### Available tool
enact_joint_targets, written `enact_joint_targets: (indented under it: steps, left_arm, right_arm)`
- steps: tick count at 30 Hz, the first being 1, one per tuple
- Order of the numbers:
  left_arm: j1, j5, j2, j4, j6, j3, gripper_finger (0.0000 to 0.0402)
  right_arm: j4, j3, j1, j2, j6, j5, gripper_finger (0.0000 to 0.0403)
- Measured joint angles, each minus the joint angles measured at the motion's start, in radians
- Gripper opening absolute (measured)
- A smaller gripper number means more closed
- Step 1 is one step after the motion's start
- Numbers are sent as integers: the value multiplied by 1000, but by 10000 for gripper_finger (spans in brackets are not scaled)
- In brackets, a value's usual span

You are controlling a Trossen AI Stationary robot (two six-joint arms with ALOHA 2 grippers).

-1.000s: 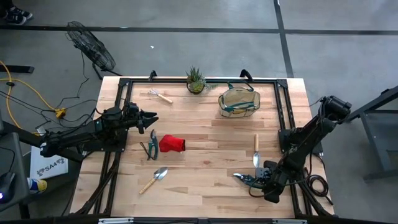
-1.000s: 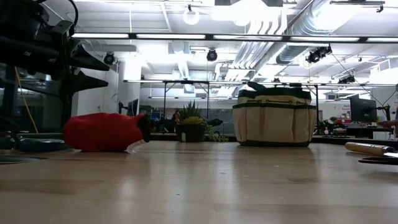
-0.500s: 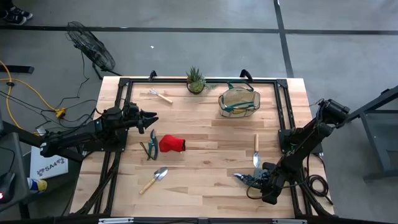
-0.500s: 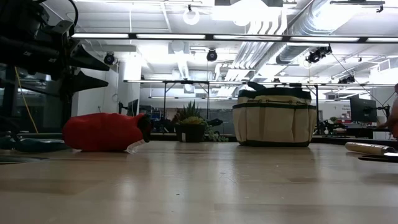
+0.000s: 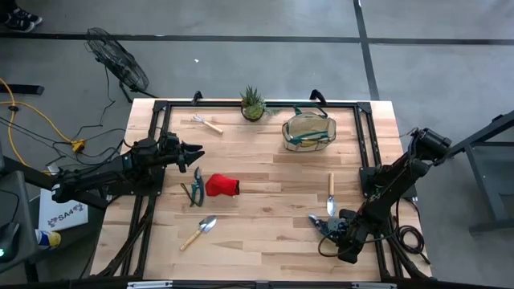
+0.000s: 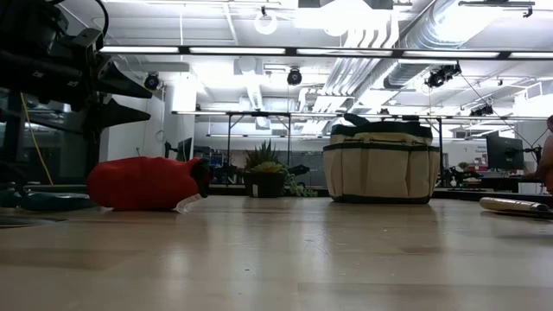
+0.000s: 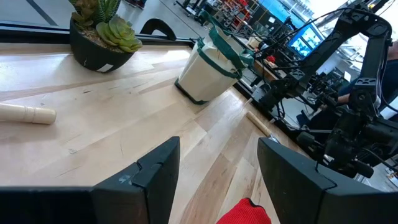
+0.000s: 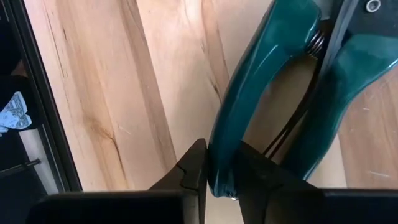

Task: Pick & Place Garden tools in Gardening bag
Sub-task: Put the right green shear scissors into the light brown gardening bag

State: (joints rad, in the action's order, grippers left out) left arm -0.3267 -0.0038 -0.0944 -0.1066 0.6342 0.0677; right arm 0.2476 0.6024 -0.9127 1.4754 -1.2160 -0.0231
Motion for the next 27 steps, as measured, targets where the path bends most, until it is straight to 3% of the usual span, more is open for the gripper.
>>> enact_joint_targets:
  steps: [6,10,15,19,27]
  left_arm:
    - [0,0,0,0,0,0,212]
    - [0,0,0,0,0,0,212]
    - [0,0,0,0,0,0,212]
    - [0,0,0,0,0,0,212]
    - [0,0,0,0,0,0,212]
  right_arm:
    - [-50,-1,24,-2,-139,-103,44]
    - [-191,-2,46,-17,-181,-205,43]
    - [-357,-2,81,-69,-309,-244,43]
    - [-435,-1,105,-126,-372,-216,43]
    - [-417,-1,142,-233,-358,-74,43]
